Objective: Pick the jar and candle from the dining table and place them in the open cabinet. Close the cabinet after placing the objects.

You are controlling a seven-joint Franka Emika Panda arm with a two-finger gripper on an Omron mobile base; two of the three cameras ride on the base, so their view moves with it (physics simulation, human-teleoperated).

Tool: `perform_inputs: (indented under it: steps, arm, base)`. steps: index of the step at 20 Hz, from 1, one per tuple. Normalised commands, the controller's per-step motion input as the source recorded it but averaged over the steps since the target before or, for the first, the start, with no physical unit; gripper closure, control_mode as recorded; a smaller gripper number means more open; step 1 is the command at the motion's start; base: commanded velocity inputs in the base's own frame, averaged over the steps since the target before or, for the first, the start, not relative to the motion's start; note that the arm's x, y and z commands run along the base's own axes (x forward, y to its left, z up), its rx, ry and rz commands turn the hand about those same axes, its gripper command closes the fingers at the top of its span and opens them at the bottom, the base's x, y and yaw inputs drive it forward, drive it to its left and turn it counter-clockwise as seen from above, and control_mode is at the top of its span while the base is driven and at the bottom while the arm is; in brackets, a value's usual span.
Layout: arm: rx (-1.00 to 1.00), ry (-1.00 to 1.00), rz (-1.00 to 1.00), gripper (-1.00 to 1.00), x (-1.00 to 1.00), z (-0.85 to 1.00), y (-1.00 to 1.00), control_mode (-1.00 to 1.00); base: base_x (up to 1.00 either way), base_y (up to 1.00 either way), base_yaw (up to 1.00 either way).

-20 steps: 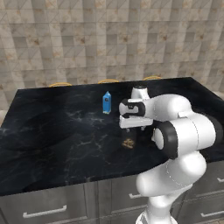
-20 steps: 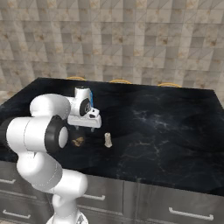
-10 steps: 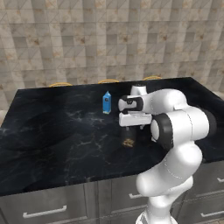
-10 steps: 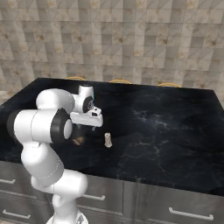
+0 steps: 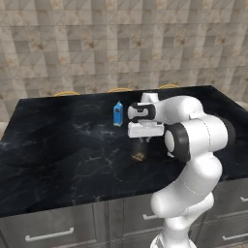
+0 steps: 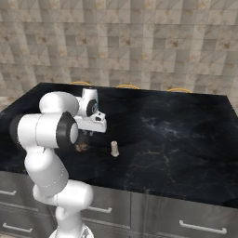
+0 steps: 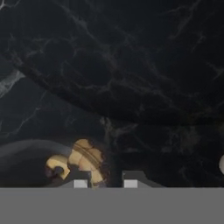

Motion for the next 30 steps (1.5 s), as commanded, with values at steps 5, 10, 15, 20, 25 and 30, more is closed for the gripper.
perform_inputs:
  steps: [5, 10, 15, 20, 25, 30]
  arm:
    - [-0.07, -0.16, 0.01, 1.00, -0.36, 0.89, 0.25, -1.00]
    - [-0.18, -0.16, 0.06, 1.00, -0.70, 1.00, -0.05, -1.00]
    - [-0.07, -0.17, 0.00, 1.00, -1.00, 0.93, -0.16, -1.00]
    - [0.08, -0.10, -0.10, 1.00, -1.00, 0.88, -0.11, -1.00]
    - [0.03, -0.02, -0.03, 1.00, -0.79, 0.27, -0.11, -1.00]
    - [0.00, 0.00, -0.03, 1.00, -0.39, -0.09, -0.17, -1.00]
  base:
    - [0.00, 0.00, 0.00]
    - [0.00, 0.00, 0.00]
    - [0.00, 0.00, 0.00]
    - [0.00, 0.00, 0.00]
    - [0.00, 0.00, 0.00]
    - [0.00, 0.00, 0.00]
